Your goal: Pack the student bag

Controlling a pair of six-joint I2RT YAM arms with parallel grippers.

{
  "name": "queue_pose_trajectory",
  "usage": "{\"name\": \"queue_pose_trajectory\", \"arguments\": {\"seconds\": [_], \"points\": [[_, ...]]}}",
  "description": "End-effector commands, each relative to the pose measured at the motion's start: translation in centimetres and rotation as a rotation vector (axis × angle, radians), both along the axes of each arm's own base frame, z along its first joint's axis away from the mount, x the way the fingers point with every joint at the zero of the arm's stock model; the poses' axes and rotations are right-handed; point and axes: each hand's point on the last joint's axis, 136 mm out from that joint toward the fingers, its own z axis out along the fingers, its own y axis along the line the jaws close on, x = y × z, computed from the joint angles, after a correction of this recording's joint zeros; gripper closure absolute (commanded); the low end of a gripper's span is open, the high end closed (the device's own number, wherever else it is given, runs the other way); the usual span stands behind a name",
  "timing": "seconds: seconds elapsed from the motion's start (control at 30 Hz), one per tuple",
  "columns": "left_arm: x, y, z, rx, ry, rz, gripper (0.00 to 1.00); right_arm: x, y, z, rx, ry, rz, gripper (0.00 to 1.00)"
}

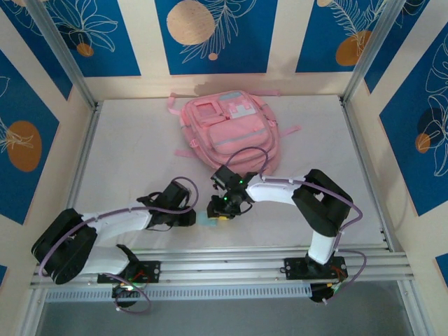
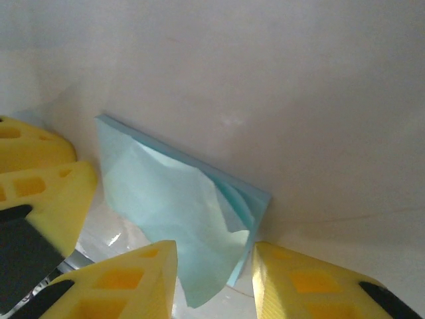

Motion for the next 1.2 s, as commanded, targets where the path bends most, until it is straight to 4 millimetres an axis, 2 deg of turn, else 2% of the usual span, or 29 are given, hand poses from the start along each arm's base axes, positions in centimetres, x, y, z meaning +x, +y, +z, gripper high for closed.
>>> {"name": "queue_pose_trajectory", "arguments": {"seconds": [0.0, 0.3, 0.67, 0.87, 0.97, 1.17], "points": [[-0.3, -2.8, -1.1, -0.070, 0.013, -0.052, 0.74, -0.5, 1.5, 2.2, 0.082, -0.003, 0.048, 0.66], [-0.4, -3.4, -1.3, -0.064, 0.019, -0.067, 0.74, -0.4, 1.3, 3.3, 0.097, -0.041, 0.037, 0.73], [-0.3, -3.5, -0.9, -0.070, 0.007, -0.061, 0.74, -0.1, 1.5, 2.4, 0.075, -0.034, 0.035, 0.75], [0.6, -3.5, 1.0, -0.099, -0.058, -0.037, 0.71, 0.2, 1.0, 2.1, 0.060, -0.026, 0.013, 0.91], [1.4, -3.1, 2.7, -0.097, -0.119, -0.019, 0.62, 0.4, 1.0, 2.2, 0.071, -0.022, 0.014, 1.00], [3.7, -0.6, 7.1, -0.081, -0.306, 0.082, 0.33, 1.2, 0.5, 4.7, 0.131, -0.074, 0.040, 1.00]]}}
